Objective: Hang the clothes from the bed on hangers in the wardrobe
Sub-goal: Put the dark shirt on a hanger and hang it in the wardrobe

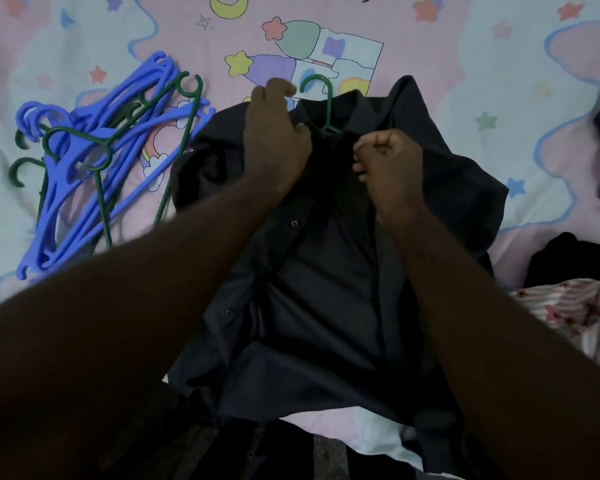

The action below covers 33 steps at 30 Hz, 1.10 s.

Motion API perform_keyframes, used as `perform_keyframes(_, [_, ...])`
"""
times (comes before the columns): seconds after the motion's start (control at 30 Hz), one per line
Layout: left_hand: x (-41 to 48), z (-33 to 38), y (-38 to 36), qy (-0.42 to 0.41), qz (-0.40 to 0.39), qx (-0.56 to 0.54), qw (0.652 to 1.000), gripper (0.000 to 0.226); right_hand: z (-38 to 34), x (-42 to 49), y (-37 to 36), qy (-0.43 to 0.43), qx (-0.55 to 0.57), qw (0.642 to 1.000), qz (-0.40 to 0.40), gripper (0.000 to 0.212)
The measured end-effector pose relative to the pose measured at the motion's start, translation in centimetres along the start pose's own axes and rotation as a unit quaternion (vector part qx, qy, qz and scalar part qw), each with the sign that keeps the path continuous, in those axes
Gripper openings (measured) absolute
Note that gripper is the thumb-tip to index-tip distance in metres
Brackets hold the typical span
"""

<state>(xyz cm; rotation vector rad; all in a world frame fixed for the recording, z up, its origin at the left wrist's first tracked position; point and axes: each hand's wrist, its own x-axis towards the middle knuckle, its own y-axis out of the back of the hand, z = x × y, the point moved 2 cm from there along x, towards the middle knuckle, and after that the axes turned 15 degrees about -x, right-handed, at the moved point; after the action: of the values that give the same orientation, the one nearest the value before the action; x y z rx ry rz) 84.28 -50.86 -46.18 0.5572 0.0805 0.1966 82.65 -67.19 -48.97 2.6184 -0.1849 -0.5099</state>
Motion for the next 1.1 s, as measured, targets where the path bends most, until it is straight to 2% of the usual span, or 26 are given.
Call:
perform_keyframes(0.07, [-1.8,-1.4,-0.2,0.008,0.025,-0.041,0.999,0.029,1.0,-0.1,0.5,0.06,-0.118,0.991,0.007,0.003])
perform_keyframes(0.13, [-4.4,-3.1,-0.6,0.013,0.002,-0.031,0.999,0.019,2.4,-1.0,0.4,0.092,-0.205,0.974,-0.032,0.008])
perform_keyframes(0.23, [-8.1,-5.4,-1.6,0.029,-0.112,0.075,0.99,0.026,5.2,-2.9,-0.1,0.101,-0.277,0.951,-0.089,0.025])
perform_keyframes(0.33, [-9.9,-6.7,-2.1,0.085,-0.211,0.223,0.948,0.044,7.4,-4.3,-1.0,0.111,-0.354,0.922,-0.112,0.041])
perform_keyframes(0.4, [-10.2,-7.2,-2.1,0.13,-0.219,0.232,0.939,0.048,7.9,-4.7,-1.7,0.135,-0.427,0.888,-0.105,0.047])
perform_keyframes(0.47, [-10.2,-7.2,-2.0,0.155,-0.201,0.202,0.946,0.041,7.9,-4.7,-2.4,0.149,-0.481,0.858,-0.099,0.048])
perform_keyframes(0.53, [-10.0,-7.1,-1.8,0.168,-0.189,0.187,0.949,0.034,7.6,-4.4,-2.6,0.149,-0.499,0.848,-0.101,0.04])
perform_keyframes(0.73, [-9.9,-6.0,-0.6,0.195,-0.207,0.068,0.956,0.029,6.3,-3.6,-0.7,0.154,-0.372,0.913,-0.068,0.024])
perform_keyframes(0.83, [-10.4,-5.0,-0.3,0.203,-0.31,0.092,0.924,0.025,6.2,-4.6,0.6,0.178,-0.348,0.92,-0.035,0.022])
perform_keyframes(0.9, [-10.8,-5.1,-0.2,0.195,-0.341,0.115,0.912,0.024,7.1,-5.2,0.8,0.158,-0.366,0.915,-0.053,0.023])
perform_keyframes(1.0, [-10.4,-5.1,-0.3,0.179,-0.289,0.071,0.938,0.013,7.9,-5.6,0.5,0.108,-0.376,0.916,-0.086,0.024])
perform_keyframes(1.1, [-9.4,-5.1,-1.7,0.156,-0.195,-0.004,0.968,0.01,7.1,-5.7,-0.4,0.121,-0.347,0.928,-0.064,0.022])
